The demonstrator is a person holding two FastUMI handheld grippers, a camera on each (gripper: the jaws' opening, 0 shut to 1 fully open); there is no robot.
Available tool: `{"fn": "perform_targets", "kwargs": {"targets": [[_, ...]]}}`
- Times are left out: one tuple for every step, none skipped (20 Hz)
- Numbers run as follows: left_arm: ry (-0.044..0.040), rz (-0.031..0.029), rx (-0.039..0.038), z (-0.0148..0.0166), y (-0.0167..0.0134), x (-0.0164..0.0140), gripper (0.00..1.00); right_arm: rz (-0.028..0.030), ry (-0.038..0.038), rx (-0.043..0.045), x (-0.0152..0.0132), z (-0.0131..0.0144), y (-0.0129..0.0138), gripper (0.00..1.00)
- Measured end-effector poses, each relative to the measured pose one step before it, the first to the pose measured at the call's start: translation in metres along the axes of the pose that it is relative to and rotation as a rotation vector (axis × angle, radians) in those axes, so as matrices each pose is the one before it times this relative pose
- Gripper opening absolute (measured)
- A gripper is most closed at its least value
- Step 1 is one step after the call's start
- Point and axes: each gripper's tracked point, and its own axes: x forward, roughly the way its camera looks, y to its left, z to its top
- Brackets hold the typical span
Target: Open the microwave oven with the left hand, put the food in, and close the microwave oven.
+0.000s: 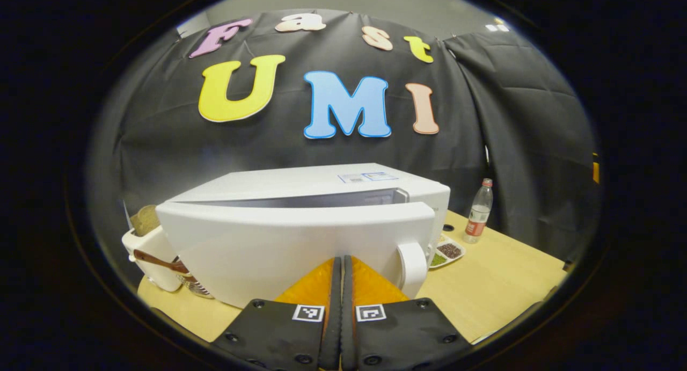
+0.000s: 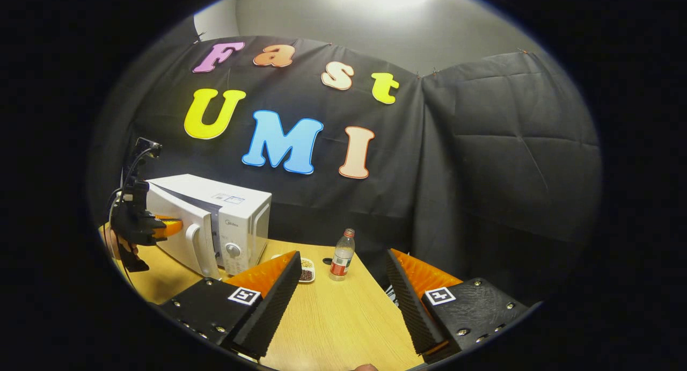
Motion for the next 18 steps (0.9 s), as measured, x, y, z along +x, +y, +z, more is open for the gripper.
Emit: {"fn": "perform_targets", "kwargs": {"targets": [[-0.00233,0.00113,-0.00185,0.00091,-0.00027,0.00408,0.07,-0.00154,0.00300,0.00002,-0.00030,-0.00004,0.00017,0.96],[-0.00128,0.00142,-0.00496,0.00078,0.00079,0.00300,0.07,-0.00110,0.00352,-0.00022,0.00128,-0.00128,-0.00012,0.95],[-0.00224,0.00186,-0.00579,0.00163,-0.00045,0.00433,0.07,-0.00223,0.00355,-0.00152,0.00027,-0.00048,-0.00004,0.95],[0.00016,0.00163,-0.00330,0.00001,0.00056,0.00315,0.07,-0.00332,0.00408,-0.00146,0.00056,-0.00139,-0.00081,0.95],[-0.00142,0.00096,-0.00295,0.00166,0.00057,0.00333,0.07,-0.00155,0.00290,0.00030,0.00066,-0.00091,-0.00008,0.95],[-0.00188,0.00067,-0.00230,-0.00026,-0.00058,0.00302,0.07,-0.00242,0.00337,0.00172,0.00106,-0.00104,-0.00059,0.96],[0.00038,0.00125,-0.00037,0.00033,-0.00014,0.00284,0.07,-0.00074,0.00445,0.00097,0.00027,-0.00103,-0.00068,0.96],[-0.00040,0.00228,-0.00110,0.00102,0.00081,0.00300,0.07,-0.00167,0.00474,0.00016,0.00125,-0.00169,-0.00014,0.96],[-0.00250,0.00280,-0.00202,0.00057,0.00001,0.00200,0.07,-0.00083,0.00391,0.00001,0.00080,-0.00093,-0.00112,0.96],[-0.00149,0.00526,-0.00180,0.00078,0.00072,0.00191,0.07,-0.00124,0.00270,0.00056,0.00040,-0.00186,-0.00045,0.96],[-0.00091,0.00217,-0.00619,-0.00026,-0.00039,0.00053,0.07,-0.00121,0.00151,-0.00021,-0.00001,-0.00022,-0.00076,0.96],[-0.00288,-0.00073,-0.00641,0.00012,-0.00035,0.00040,0.12,-0.00211,-0.00103,-0.00053,0.00087,0.00001,-0.00076,0.96],[-0.00714,0.00998,-0.00110,0.00133,0.00269,0.00118,0.07,-0.00345,-0.00041,0.00048,0.00074,-0.00005,-0.00124,0.96],[0.00197,0.00347,-0.00132,-0.00190,0.00149,-0.00013,0.08,0.00044,0.00012,0.00241,0.00038,-0.00078,-0.00080,0.96],[-0.00125,-0.00192,-0.00049,0.00051,0.00028,0.00073,0.07,0.00059,0.00161,0.00208,0.00031,-0.00074,0.00026,0.96],[0.00022,0.00006,0.00282,-0.00009,0.00062,0.00125,0.10,0.00226,0.00023,0.00264,0.00082,-0.00138,-0.00036,0.96],[-0.00025,0.00469,0.00919,0.00192,0.00106,0.00039,0.07,0.00527,0.00007,0.00230,0.00065,-0.00065,0.00074,0.96],[-0.00015,0.00483,0.00970,-0.00074,-0.00003,0.00066,0.08,0.00546,0.00035,0.00047,0.00033,-0.00077,0.00082,0.96]]}}
